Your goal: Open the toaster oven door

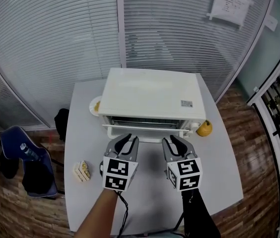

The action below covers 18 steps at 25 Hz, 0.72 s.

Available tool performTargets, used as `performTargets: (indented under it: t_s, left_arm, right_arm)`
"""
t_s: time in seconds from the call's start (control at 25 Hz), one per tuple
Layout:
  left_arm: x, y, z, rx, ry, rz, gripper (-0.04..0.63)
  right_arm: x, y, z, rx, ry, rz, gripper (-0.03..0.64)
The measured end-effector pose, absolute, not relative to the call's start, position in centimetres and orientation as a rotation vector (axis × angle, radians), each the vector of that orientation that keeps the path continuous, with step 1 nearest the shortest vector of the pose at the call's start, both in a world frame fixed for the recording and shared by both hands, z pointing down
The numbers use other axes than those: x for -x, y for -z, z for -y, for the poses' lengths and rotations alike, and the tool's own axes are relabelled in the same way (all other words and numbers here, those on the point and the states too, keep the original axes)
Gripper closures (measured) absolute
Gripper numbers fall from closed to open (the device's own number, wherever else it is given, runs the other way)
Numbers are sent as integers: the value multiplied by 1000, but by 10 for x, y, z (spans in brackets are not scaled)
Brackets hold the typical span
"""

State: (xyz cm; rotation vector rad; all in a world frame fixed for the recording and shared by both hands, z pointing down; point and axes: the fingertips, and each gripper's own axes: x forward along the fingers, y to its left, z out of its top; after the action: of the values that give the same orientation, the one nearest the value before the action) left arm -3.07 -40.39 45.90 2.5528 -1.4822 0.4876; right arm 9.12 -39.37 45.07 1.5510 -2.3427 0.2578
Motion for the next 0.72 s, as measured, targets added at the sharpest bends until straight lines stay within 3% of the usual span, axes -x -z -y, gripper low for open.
performTargets:
  t_s: [0.72]
  left_arm:
    - [35,-526,317,-2452,-624,1382,463]
  right_arm:
    - [-84,-520,306,-1412,-353,2248,518]
